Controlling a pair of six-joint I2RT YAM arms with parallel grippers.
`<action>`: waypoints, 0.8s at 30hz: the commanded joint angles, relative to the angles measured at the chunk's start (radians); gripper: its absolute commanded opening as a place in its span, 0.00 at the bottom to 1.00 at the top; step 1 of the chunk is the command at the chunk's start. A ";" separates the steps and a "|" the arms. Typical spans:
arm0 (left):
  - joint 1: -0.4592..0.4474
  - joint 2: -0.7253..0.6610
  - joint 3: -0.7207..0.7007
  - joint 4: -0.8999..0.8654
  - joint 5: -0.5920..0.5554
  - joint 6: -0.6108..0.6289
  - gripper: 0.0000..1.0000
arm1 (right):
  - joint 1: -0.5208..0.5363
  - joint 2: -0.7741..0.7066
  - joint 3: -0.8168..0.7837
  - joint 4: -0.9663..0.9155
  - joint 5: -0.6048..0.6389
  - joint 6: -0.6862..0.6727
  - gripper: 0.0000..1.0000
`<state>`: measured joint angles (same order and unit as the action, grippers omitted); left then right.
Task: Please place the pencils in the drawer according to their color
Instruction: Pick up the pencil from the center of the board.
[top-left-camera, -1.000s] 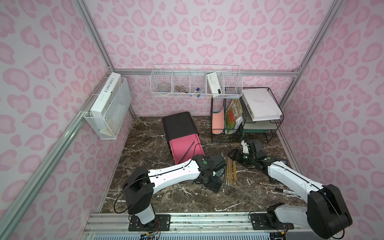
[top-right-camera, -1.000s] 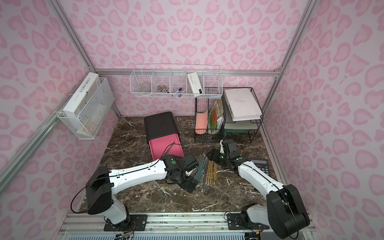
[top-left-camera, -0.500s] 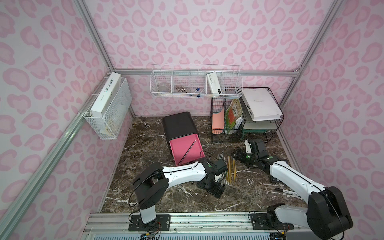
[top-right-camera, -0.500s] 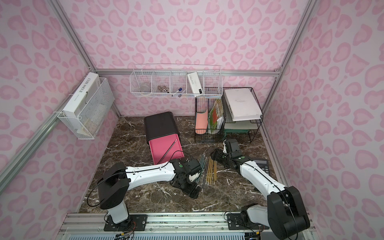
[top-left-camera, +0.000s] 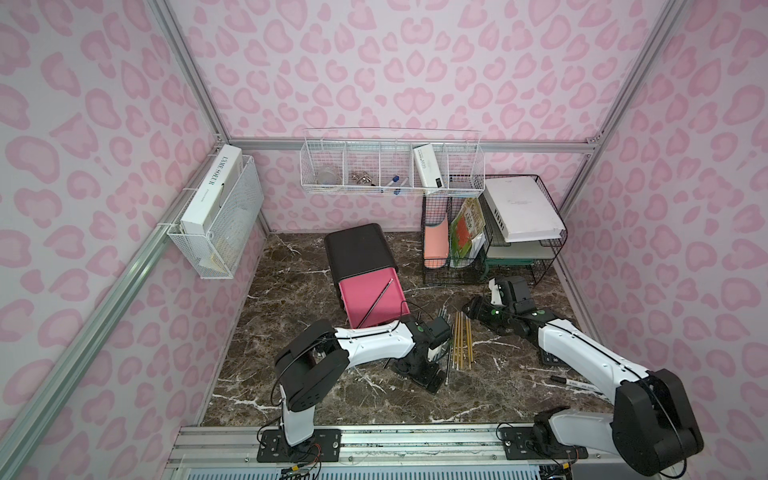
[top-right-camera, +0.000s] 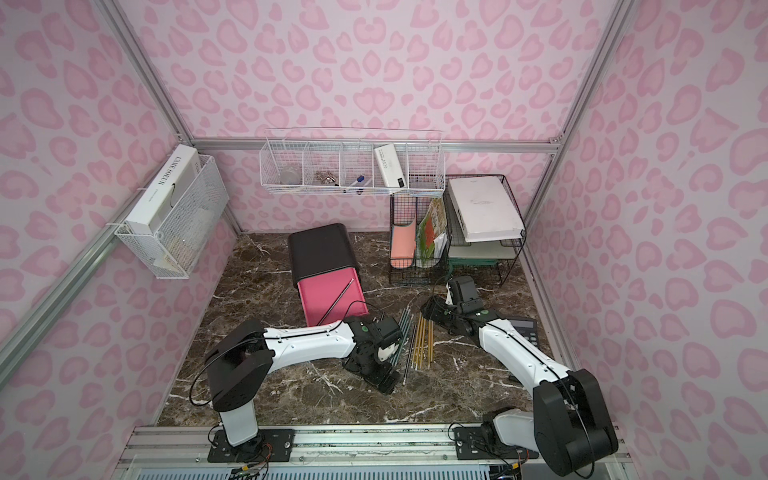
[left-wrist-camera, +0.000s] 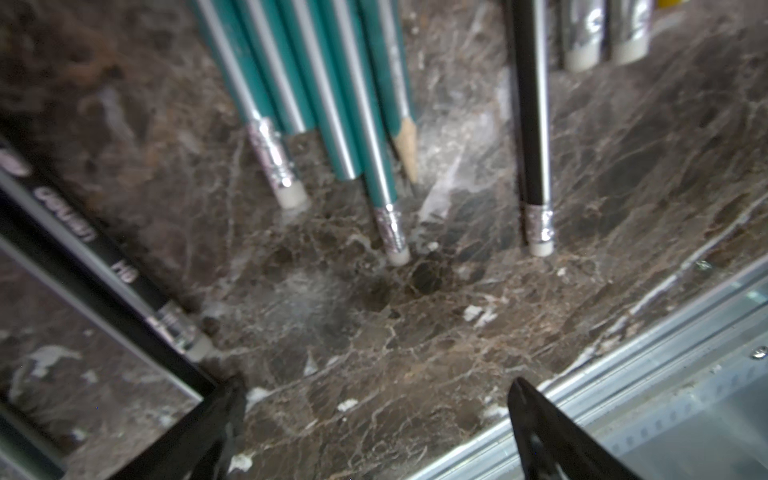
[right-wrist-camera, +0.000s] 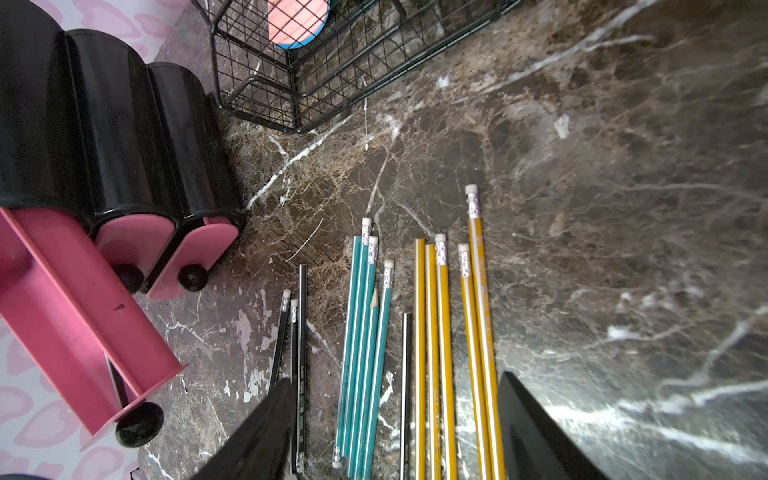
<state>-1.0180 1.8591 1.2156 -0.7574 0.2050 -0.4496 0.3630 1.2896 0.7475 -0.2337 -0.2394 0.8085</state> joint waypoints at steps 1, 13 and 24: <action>0.018 0.007 0.000 -0.010 -0.030 0.008 0.98 | 0.001 0.004 0.008 -0.001 0.005 0.010 0.69; 0.067 0.028 0.026 -0.002 -0.120 0.006 0.97 | 0.002 0.010 0.016 0.000 0.003 0.014 0.69; 0.068 0.047 0.044 -0.020 -0.182 -0.026 0.72 | 0.000 0.004 0.011 0.004 0.002 0.011 0.68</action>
<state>-0.9512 1.9083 1.2636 -0.7593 0.0525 -0.4683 0.3630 1.2980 0.7574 -0.2344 -0.2398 0.8196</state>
